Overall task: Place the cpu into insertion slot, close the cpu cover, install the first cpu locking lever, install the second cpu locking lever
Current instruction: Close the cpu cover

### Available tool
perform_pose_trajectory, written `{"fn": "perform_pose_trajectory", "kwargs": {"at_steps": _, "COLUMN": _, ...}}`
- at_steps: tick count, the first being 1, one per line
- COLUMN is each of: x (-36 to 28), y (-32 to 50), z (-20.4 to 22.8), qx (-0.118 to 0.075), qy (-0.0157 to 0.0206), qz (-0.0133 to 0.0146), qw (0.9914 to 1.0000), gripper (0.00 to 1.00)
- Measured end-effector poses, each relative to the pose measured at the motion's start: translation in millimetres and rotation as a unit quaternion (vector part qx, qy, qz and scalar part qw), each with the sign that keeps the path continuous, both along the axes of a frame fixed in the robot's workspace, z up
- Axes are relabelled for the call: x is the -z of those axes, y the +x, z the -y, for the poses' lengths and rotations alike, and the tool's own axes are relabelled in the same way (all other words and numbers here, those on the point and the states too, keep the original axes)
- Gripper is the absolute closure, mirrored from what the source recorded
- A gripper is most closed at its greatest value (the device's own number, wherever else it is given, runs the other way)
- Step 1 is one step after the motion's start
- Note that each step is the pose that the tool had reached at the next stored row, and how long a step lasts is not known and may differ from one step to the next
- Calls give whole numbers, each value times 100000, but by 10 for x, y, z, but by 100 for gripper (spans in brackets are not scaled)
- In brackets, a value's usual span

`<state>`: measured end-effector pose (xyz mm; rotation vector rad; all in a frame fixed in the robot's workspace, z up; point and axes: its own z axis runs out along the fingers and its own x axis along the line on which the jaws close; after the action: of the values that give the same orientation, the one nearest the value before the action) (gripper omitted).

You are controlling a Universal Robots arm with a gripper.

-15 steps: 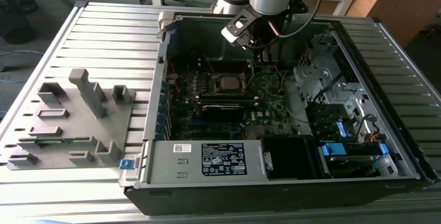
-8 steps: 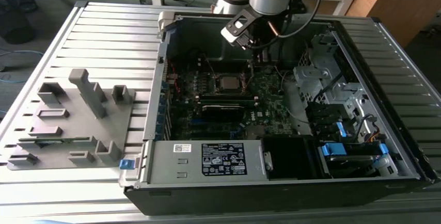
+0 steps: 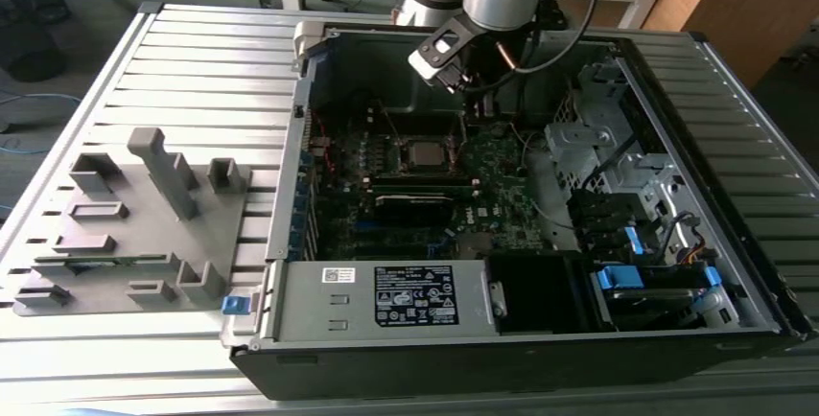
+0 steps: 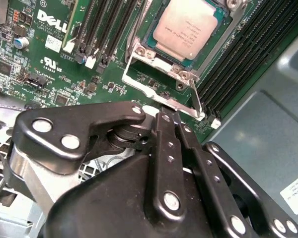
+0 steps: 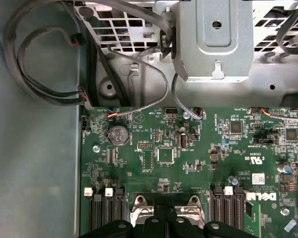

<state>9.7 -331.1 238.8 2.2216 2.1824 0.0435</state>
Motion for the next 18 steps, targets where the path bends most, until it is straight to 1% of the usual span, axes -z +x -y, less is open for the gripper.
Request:
{"fn": "perform_pose_trajectory", "kwargs": {"at_steps": 5, "x": 1, "y": -11, "z": 0, "qx": 13, "qy": 9, "qz": 2, "qw": 100000, "gripper": 89}}
{"fn": "perform_pose_trajectory", "kwargs": {"at_steps": 12, "x": 8, "y": -162, "z": 8, "qx": 0, "qy": 36, "qz": 62, "qw": 100000, "gripper": 89}}
{"fn": "perform_pose_trajectory", "kwargs": {"at_steps": 18, "x": 8, "y": -173, "z": 8, "qx": -4, "qy": 31, "qz": 58, "qw": 100000, "gripper": 89}}
